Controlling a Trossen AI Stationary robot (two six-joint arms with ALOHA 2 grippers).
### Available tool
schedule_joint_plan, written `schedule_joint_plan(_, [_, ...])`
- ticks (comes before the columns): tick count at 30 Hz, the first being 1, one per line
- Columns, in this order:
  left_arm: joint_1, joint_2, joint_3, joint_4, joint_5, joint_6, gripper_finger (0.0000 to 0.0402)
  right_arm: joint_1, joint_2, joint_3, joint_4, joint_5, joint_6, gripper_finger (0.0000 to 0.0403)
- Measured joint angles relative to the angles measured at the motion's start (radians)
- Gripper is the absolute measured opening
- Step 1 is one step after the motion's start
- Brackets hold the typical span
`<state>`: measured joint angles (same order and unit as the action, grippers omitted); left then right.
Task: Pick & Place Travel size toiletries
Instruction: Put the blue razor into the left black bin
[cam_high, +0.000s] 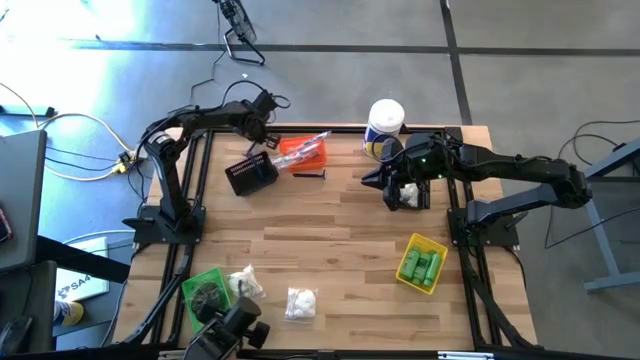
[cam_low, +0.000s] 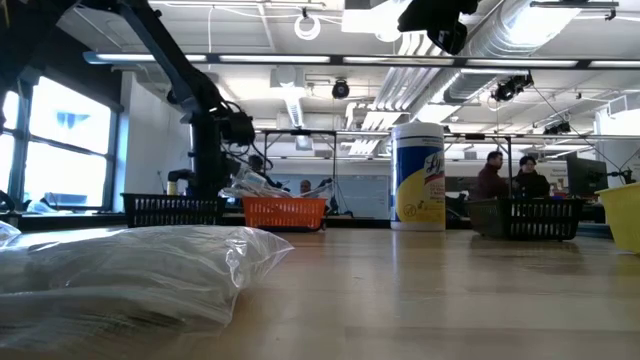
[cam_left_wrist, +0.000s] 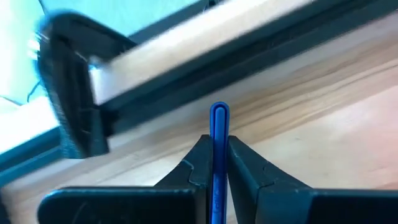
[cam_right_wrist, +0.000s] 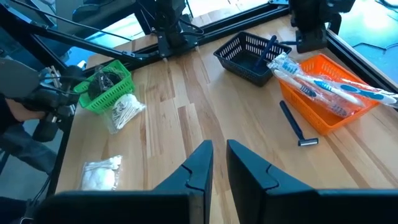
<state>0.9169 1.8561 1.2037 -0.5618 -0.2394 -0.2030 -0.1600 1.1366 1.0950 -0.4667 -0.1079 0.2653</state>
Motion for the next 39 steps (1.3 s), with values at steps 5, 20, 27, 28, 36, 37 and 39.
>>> schedule_joint_plan(5, [0.000, -0.061, 0.000, 0.002, -0.010, 0.023, 0.0025, 0.000, 0.000, 0.000, 0.002, 0.005, 0.000, 0.0038])
schedule_joint_plan(20, [-0.049, -0.368, 0.001, -0.215, -0.019, 0.067, 0.0024, 0.000, 0.000, 0.000, 0.017, 0.005, -0.004, 0.0038])
schedule_joint_plan(27, [-0.209, -0.458, 0.001, -0.376, -0.018, -0.057, 0.0024, 0.000, 0.000, 0.000, 0.069, 0.003, -0.054, 0.0038])
schedule_joint_plan(28, [-0.240, -0.461, 0.001, -0.386, -0.017, -0.076, 0.0024, 0.000, 0.000, 0.000, 0.074, 0.003, -0.061, 0.0038])
schedule_joint_plan(36, [-0.428, -0.461, -0.093, -0.323, -0.061, -0.214, 0.0024, 0.000, 0.000, 0.000, 0.089, 0.002, -0.097, 0.0038])
schedule_joint_plan(37, [-0.439, -0.460, -0.113, -0.310, -0.064, -0.233, 0.0024, 0.000, 0.000, 0.000, 0.089, 0.001, -0.099, 0.0038])
schedule_joint_plan(39, [-0.450, -0.460, -0.156, -0.286, -0.066, -0.260, 0.0024, 0.000, 0.000, 0.000, 0.089, 0.001, -0.104, 0.0038])
